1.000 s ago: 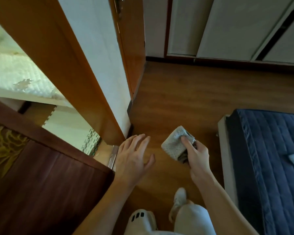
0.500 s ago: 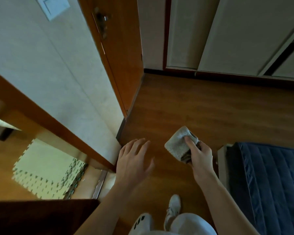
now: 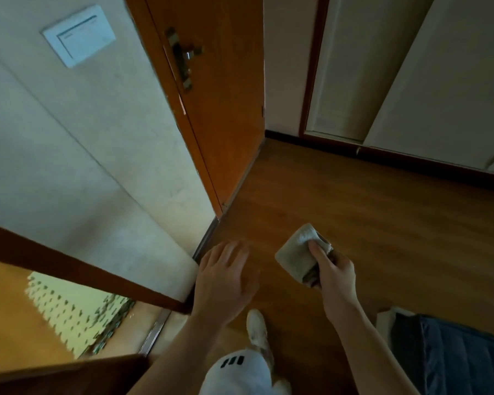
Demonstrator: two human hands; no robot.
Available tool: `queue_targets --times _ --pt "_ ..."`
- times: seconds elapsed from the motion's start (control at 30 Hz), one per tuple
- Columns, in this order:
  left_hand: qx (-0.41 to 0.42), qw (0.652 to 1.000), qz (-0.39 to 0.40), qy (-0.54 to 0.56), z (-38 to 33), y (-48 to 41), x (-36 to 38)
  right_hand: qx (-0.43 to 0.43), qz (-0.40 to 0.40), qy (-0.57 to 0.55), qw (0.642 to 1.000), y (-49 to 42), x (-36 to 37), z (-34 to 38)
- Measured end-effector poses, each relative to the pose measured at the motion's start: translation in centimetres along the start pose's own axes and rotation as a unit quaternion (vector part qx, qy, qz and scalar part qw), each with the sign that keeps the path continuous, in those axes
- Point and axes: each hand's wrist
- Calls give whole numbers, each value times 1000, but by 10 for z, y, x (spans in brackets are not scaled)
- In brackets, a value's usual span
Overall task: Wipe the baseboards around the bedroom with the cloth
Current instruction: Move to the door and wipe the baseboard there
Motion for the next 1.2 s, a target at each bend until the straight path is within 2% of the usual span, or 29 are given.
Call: queue_targets --times 0.23,0.43,0.6,0.73,0.93,1.07,1.2 --pt "-37 999 -5 -17 31 -83 26 -2 27 26 999 -80 42 53" --pt "-54 997 -50 -25 76 -161 42 -31 41 72 996 -160 96 122" --pt "-87 993 -68 -38 107 -209 42 -36 80 102 991 -213 146 159" --pt "-135 986 -83 -43 123 -228 37 -60 141 142 978 -237 182 176" --pt "-260 958 -116 -43 139 -246 42 -61 253 214 941 -285 236 194" --pt "-343 924 -126 -110 136 -248 48 -74 353 288 887 -309 270 204" --pt "-456 875 -108 -117 116 -242 58 -12 460 305 834 -318 301 205"
Point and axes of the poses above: each hand's wrist, its own y-axis away from the middle knuckle, its own x-axis out of the palm, z = x × y, and after that the axes turned 8 degrees about x, right-handed
